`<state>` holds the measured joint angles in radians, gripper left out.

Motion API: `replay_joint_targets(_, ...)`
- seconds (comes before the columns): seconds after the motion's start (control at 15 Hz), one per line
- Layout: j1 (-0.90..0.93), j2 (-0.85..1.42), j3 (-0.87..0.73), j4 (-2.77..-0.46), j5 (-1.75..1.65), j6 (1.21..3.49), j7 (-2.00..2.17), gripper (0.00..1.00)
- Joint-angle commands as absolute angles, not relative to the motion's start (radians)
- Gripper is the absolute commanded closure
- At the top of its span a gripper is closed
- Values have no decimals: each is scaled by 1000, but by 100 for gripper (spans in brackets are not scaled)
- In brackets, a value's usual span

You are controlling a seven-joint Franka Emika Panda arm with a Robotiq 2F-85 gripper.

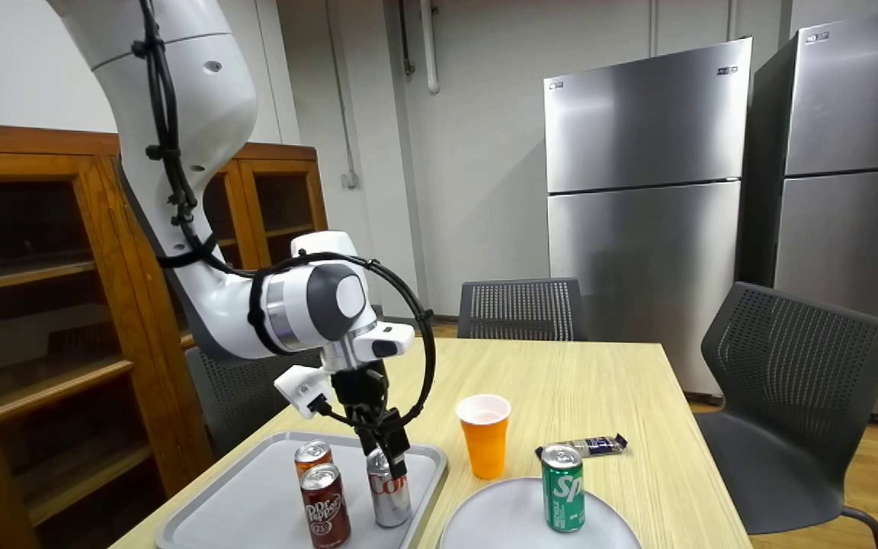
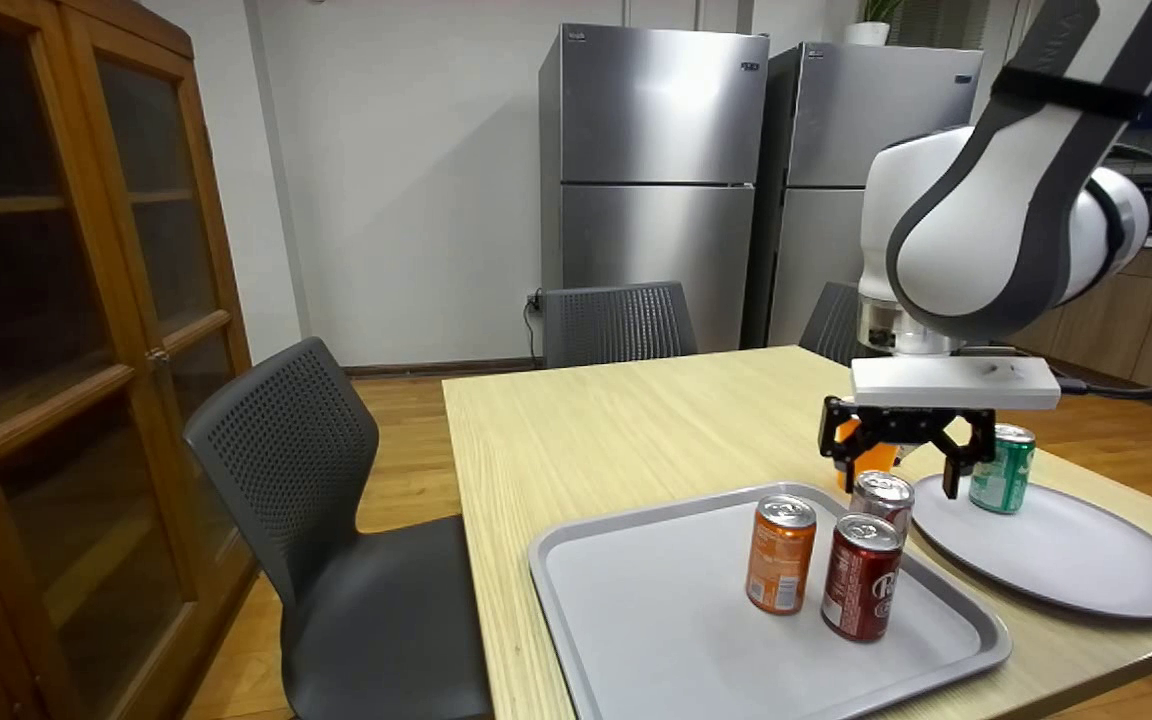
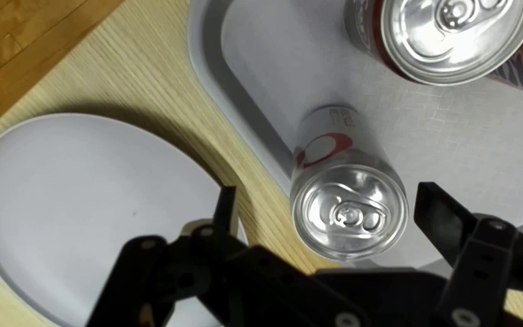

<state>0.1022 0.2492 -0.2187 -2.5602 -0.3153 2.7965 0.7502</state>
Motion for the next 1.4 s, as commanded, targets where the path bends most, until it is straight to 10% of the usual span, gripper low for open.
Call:
replay_joint_targets(0.0,125,288,-214,-2529,-277,2802,766,0)
replay_joint_targets(0.6,148,347,-223,-2481,-204,2798,754,0)
replay_joint_targets(0.67,147,350,-224,-2477,-197,2797,752,25)
replay_joint_targets(1.0,158,349,-244,-2472,-204,2798,756,59)
replay_joint_targets(1.33,172,313,-282,-2482,-226,2791,752,61)
